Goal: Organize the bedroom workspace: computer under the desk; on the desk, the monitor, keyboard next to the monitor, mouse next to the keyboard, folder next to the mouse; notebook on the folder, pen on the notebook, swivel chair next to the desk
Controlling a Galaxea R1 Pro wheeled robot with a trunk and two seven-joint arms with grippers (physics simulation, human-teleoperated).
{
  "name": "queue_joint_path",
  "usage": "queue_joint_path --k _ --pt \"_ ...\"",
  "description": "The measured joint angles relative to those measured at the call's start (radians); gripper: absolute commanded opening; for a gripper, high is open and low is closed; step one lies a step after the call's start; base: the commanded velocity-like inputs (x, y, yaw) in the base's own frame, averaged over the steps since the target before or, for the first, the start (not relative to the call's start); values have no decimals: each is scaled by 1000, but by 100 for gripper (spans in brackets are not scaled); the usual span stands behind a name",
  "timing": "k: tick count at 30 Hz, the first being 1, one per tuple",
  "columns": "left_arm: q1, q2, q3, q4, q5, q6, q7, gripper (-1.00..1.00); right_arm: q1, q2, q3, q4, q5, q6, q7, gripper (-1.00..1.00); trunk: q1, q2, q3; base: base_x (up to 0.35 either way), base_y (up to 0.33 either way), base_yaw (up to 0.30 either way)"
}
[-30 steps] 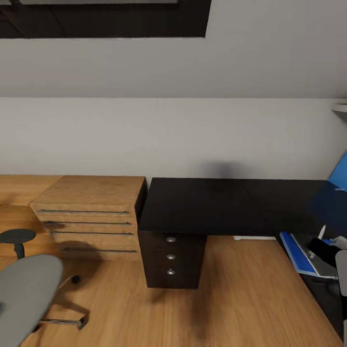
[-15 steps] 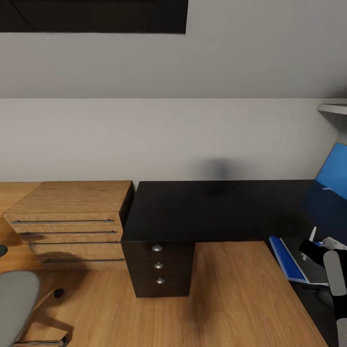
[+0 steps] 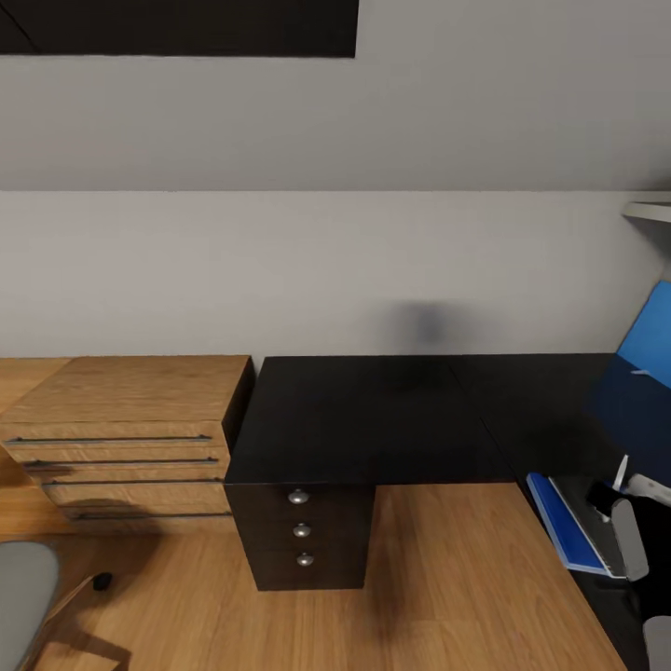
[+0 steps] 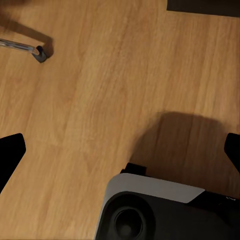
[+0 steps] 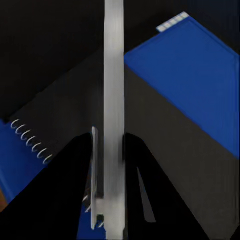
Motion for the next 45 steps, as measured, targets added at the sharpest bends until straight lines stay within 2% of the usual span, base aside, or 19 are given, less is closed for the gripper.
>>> queue_joint_path --k 3,4,7,19,20,36,40,42,43,45 --pt "0 0 0 0 0 0 0 100 -4 -1 0 27 22 -12 -1 -100 0 0 0 10 -4 0" --pt "0 0 0 0 0 0 0 100 -12 -5 -1 58 51 -19 -22 -100 0 0 0 3 -1 0" --pt "0 0 0 0 0 -1 0 100 -16 -7 -1 76 64 -22 -62 -100 0 0 0 1 0 0" --pt "0 2 1 0 -1 -2 0 100 -28 -9 1 123 69 -16 -77 -100 0 0 0 0 0 0" --pt "0 2 1 0 -1 -2 0 100 -29 -9 1 123 69 -16 -77 100 0 0 0 0 0 0" --pt "0 2 1 0 -1 -2 0 100 -28 -8 2 114 66 -16 -76 100 0 0 0 0 0 0" --pt "0 2 1 0 -1 -2 0 100 -28 -2 0 34 64 -9 -73 100 0 0 0 0 0 0" --pt "0 2 1 0 0 -1 0 100 -25 32 0 -97 61 33 -72 100 0 0 0 0 0 0" --pt "0 2 1 0 0 -1 0 100 -23 44 0 -128 60 46 -72 100 0 0 0 0 0 0" --pt "0 2 1 0 0 -1 0 100 -15 106 0 -240 61 90 -73 100 0 0 0 -67 0 0"
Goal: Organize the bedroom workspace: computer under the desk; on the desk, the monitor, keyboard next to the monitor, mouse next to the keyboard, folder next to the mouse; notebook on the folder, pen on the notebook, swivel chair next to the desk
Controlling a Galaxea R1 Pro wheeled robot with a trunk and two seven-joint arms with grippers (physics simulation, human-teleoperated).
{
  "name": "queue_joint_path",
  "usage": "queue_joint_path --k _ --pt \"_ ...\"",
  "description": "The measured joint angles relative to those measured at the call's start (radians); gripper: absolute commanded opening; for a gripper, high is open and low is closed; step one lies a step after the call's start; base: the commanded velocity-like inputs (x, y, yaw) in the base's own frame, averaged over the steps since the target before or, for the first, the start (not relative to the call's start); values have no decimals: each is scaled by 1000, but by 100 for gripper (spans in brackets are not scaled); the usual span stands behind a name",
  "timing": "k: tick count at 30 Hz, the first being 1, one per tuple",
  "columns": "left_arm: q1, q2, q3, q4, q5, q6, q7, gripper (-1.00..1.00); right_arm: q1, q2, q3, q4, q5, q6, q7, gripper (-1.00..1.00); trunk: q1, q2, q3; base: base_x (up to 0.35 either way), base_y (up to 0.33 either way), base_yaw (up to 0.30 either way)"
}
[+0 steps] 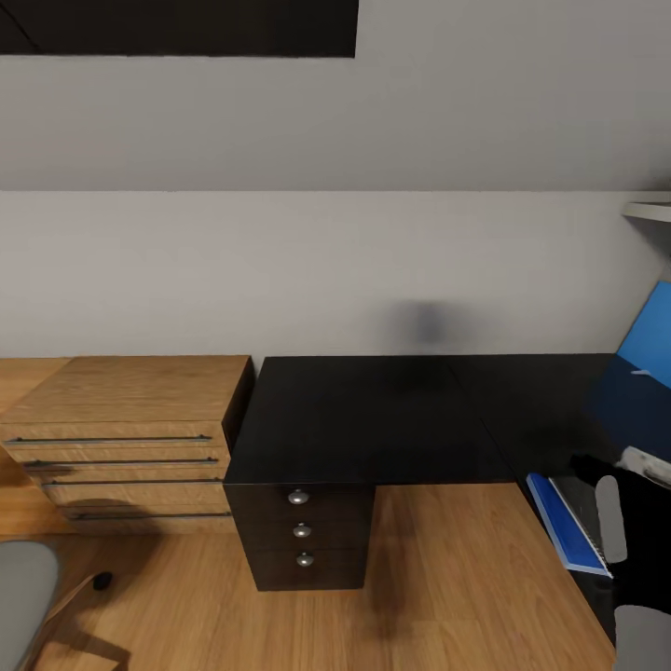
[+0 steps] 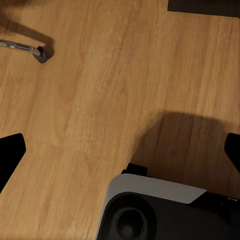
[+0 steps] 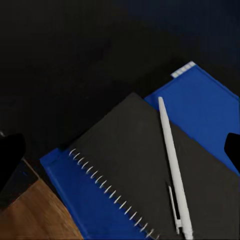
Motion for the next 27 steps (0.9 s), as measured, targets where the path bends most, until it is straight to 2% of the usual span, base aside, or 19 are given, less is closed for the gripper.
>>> queue_joint_path --k 1,3,5,6,8,11,12,13,14,15,16,17,18,19,20,21,23,26,27 --pt "0 0 0 0 0 0 0 100 14 55 2 -55 3 19 -1 100 0 0 0 -169 0 0" --pt "0 0 0 0 0 1 0 100 28 110 21 -84 18 30 -2 100 0 0 0 -248 0 0" --pt "0 0 0 0 0 1 0 100 40 167 89 -97 49 35 -4 100 1 0 0 -303 0 0" --pt "0 0 0 0 0 1 0 100 50 202 144 -97 67 34 -4 100 1 0 0 -318 0 0" --pt "0 1 0 0 0 3 0 100 66 231 192 -90 81 34 -2 100 1 0 0 -326 0 0" --pt "0 1 0 0 0 5 -1 100 90 256 260 -77 88 32 0 100 1 0 0 -332 0 0" --pt "0 1 0 0 0 6 -1 100 97 263 302 -68 86 30 1 100 1 0 0 -335 0 0" --pt "0 1 0 0 0 7 -2 100 110 271 397 -24 81 24 2 100 1 0 0 -335 0 0" --pt "0 1 1 0 0 7 -2 100 114 272 428 -5 86 22 2 100 1 0 0 -336 0 0" --pt "0 1 0 0 0 7 -2 100 124 274 493 60 82 -4 2 100 1 0 0 -336 0 0" --pt "0 1 0 0 0 7 -2 100 128 276 533 113 85 -34 4 100 1 0 0 -336 0 0" --pt "0 0 0 0 0 8 -2 100 129 276 553 139 86 -52 4 100 1 0 0 -336 0 0" --pt "0 0 0 0 0 8 -1 100 132 277 603 215 84 -116 4 100 1 0 0 -336 0 0" --pt "0 -1 0 0 -1 8 -1 100 132 278 620 249 86 -141 4 100 1 0 0 -325 0 0" --pt "0 1 1 -8 0 5 0 100 134 279 673 379 85 -258 6 100 1 0 0 -284 0 0" --pt "0 3 3 -20 0 4 1 100 134 279 696 472 86 -334 7 100 1 0 0 -194 0 0" --pt "0 5 6 -45 2 3 4 100 135 280 726 662 88 -538 9 100 0 0 0 -112 0 0" --pt "0 4 6 -55 3 3 5 100 135 279 737 803 91 -715 9 100 0 0 0 -61 0 0" --pt "0 4 7 -59 3 3 5 100 135 278 740 878 92 -825 8 100 -3 7 3 -33 0 0"
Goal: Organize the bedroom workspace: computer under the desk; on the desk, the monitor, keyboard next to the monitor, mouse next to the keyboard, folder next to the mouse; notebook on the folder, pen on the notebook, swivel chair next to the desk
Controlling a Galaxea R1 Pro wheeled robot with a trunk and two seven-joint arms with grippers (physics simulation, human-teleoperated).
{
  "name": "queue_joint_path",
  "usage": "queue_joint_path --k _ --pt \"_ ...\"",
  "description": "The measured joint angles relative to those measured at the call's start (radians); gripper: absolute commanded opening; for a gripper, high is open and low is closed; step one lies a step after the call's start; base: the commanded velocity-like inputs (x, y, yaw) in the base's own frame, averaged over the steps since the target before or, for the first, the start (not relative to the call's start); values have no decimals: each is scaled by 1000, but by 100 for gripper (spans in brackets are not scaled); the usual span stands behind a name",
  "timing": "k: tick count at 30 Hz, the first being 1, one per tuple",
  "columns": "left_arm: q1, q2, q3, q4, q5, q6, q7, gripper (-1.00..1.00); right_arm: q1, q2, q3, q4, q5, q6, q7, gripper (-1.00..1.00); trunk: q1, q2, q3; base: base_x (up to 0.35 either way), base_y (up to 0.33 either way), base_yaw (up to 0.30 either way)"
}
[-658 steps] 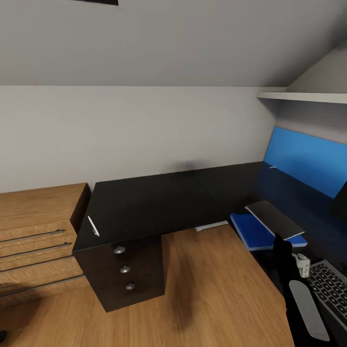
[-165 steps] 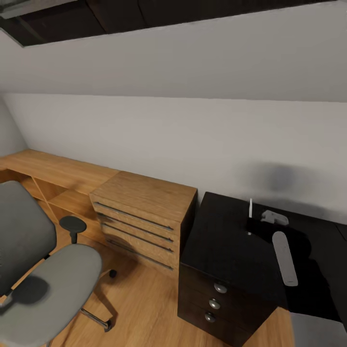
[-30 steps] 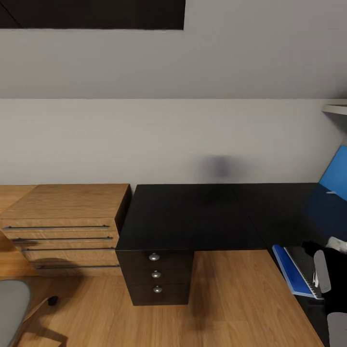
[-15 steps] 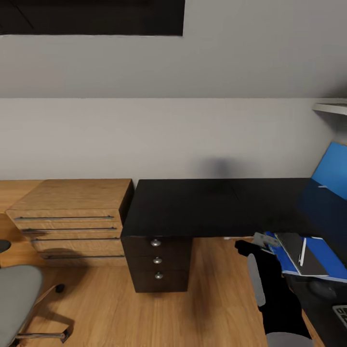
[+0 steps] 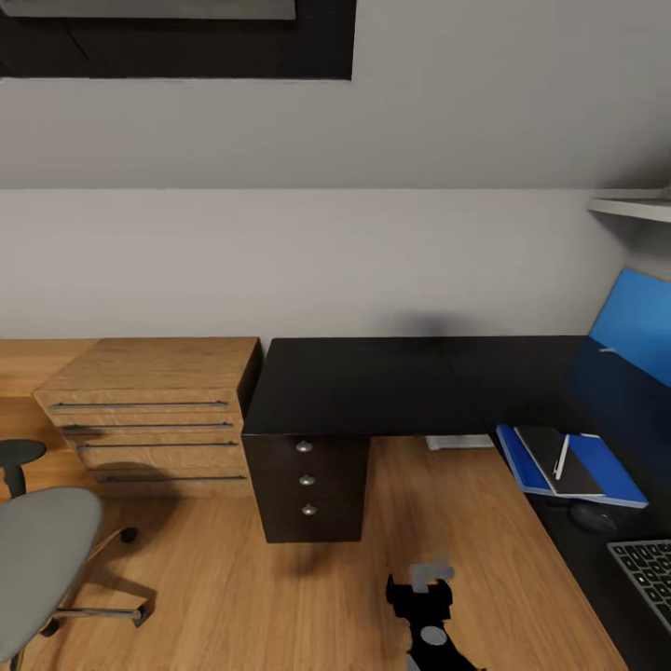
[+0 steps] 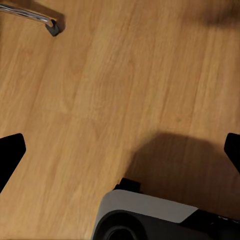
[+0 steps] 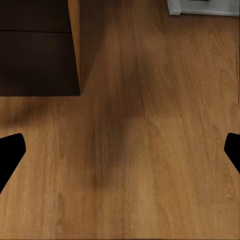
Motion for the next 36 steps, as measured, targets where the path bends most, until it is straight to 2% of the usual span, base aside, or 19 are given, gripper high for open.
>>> queue_joint_path --k 3,7,9,11,13,14,18,21,24,28,30,32,33,36 --pt "0 0 0 -2 2 0 -1 100 0 -1 1 93 2 -142 0 100 -12 21 10 -21 0 0" --pt "0 1 -1 1 4 6 -2 100 0 -4 0 207 1 -289 0 100 -27 49 22 -9 0 0" --pt "0 0 -1 15 5 16 -3 100 0 -5 -1 279 0 -354 0 100 -35 63 28 -3 0 21" --pt "-1 -2 -2 26 4 27 -4 100 0 -5 0 306 0 -379 0 100 -42 77 34 -1 0 102" --pt "-3 -2 -2 33 4 45 -4 100 0 -4 0 324 0 -403 -1 100 -50 91 41 -1 0 179" --pt "-23 -1 -1 45 4 113 -5 100 0 -5 -3 345 -3 -447 -2 100 -54 98 44 0 0 230" --pt "-43 -2 -2 51 6 177 -5 100 0 -5 -4 354 -3 -475 -3 100 -69 126 56 0 0 253" --pt "-47 -4 -2 56 6 190 -5 100 0 -4 -4 355 -4 -480 -4 100 -81 147 65 0 0 200" --pt "-49 -6 -3 104 4 195 -4 100 0 -5 -4 360 -3 -483 -3 100 -92 168 73 0 0 48" --pt "-49 -6 -2 120 4 191 -3 100 0 -6 -4 361 -2 -484 -2 100 -108 196 86 0 0 15" --pt "-49 -6 2 163 6 131 0 100 0 -6 -4 362 -2 -483 -2 100 -115 210 92 -15 0 2" --pt "-49 -5 2 196 7 119 -1 100 0 -5 -3 362 -2 -484 -2 100 -123 224 98 -185 0 106" --pt "-49 -1 2 259 8 99 -2 100 0 -4 -2 366 -2 -484 -2 100 -126 232 102 -318 0 220" --pt "-50 -2 1 268 6 96 -2 100 0 -4 -3 367 -2 -487 -2 100 -138 252 113 -326 0 231"
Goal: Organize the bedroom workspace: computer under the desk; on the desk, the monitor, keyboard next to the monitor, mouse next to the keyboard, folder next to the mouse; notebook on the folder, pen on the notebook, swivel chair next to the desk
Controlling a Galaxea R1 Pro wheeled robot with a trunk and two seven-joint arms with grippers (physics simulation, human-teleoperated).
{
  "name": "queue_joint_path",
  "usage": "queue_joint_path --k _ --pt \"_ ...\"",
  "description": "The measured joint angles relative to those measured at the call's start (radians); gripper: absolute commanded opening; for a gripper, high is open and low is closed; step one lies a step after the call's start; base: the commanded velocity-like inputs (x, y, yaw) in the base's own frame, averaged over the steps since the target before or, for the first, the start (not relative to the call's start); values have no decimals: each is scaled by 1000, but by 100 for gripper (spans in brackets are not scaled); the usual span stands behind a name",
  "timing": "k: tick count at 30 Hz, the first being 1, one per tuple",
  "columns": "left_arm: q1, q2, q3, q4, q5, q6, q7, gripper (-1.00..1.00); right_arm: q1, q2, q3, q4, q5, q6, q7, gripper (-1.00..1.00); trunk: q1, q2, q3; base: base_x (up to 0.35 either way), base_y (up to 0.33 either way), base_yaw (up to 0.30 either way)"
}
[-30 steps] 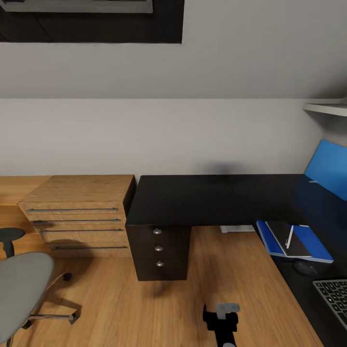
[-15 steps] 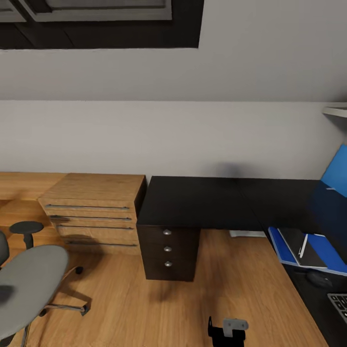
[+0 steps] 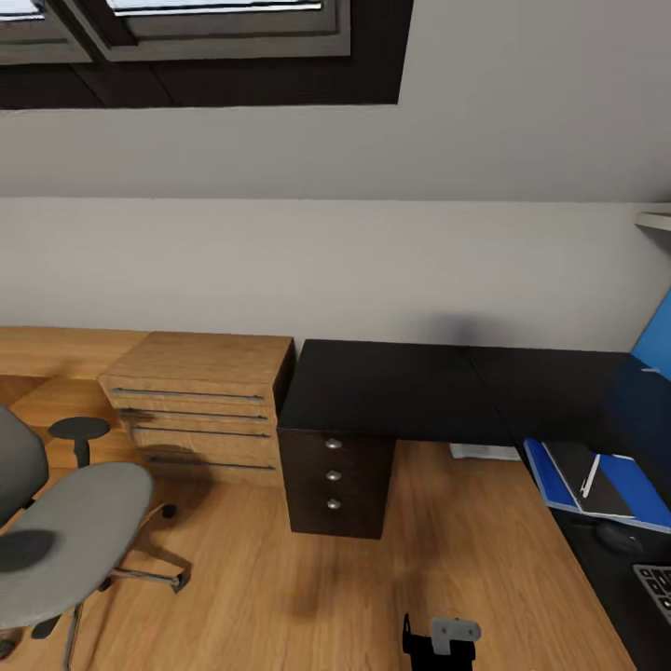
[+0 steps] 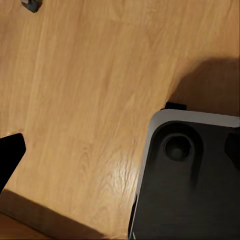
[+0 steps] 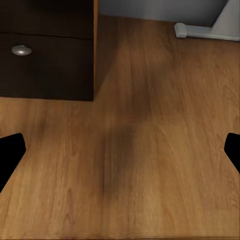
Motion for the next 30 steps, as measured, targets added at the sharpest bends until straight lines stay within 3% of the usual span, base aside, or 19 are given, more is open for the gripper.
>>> queue_joint_path --k 9,11,17,18,24,30 --pt "0 -1 1 3 0 1 0 100 0 1 1 24 3 -73 -1 100 -34 63 32 -336 0 260" --pt "0 -2 1 3 0 3 -1 100 1 0 -1 41 4 -137 -2 100 -42 77 39 -320 0 281" --pt "0 -2 1 3 0 3 -2 100 10 -8 -3 75 2 -170 -6 100 -66 119 58 -119 0 283" --pt "0 -2 1 3 0 5 -2 100 23 -11 -5 78 1 -176 -7 100 -70 126 61 -18 0 283" --pt "0 -1 1 3 0 11 -69 100 192 -55 -5 82 0 -404 -11 100 -93 168 80 -5 0 286" --pt "0 -4 0 5 -5 -2 -82 100 272 -65 -4 82 0 -436 -12 100 -116 210 99 0 0 288"
